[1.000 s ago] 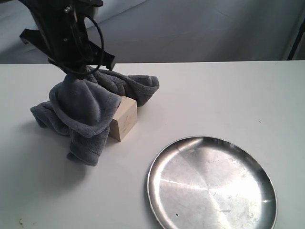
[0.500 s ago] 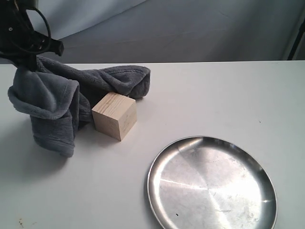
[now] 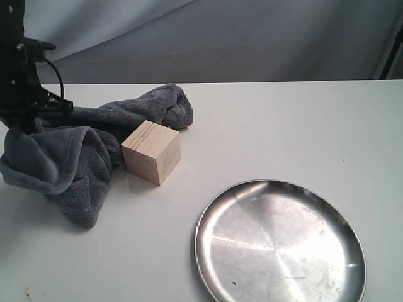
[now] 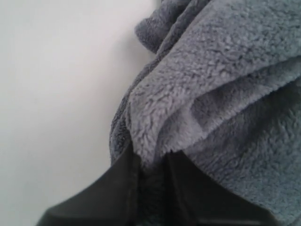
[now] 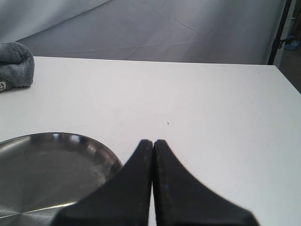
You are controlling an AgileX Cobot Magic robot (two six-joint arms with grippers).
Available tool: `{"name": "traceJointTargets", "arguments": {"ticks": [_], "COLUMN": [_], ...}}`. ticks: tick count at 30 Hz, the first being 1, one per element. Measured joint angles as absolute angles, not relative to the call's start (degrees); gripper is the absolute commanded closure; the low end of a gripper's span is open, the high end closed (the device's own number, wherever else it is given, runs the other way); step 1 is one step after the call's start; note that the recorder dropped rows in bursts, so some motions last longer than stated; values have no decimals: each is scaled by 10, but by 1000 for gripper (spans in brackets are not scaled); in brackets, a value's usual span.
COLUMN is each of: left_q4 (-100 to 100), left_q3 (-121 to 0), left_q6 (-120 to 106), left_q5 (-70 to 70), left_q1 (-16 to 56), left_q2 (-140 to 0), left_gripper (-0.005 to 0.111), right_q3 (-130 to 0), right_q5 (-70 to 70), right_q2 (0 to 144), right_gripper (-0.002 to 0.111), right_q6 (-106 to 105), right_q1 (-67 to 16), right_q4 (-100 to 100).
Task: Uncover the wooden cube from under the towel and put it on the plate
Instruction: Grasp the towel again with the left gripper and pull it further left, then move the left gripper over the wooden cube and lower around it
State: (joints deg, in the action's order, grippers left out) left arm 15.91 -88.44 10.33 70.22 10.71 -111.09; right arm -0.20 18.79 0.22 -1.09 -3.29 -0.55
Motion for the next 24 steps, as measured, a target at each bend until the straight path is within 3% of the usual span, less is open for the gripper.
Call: {"name": "traceJointTargets", "arguments": {"ticks": [7,9,12,20,24], "left_q4": [168,168,168,168,168], "left_q3": [-862,-862,-862,-862,-862], "left_q6": [103,103,103,103,103], "left_q5": [702,702,702,702,702], "left_q1": [107,107,107,107,107], "left_q2": [-1158,-1171,-1182,-1182,-1182], "left_gripper": [105,96,71,20,19], "right_q3": [-2,-2,-2,-2,-2], "right_q5": [188,188,188,188,188], "right_q2": [2,2,2,2,2], "right_gripper": [108,108,108,108,108], "right_q6": [-11,-11,-11,-11,-11], "right_q1": [-33,-33,-33,-33,-33], "right_q4": [-5,-5,-5,-5,-5]}}
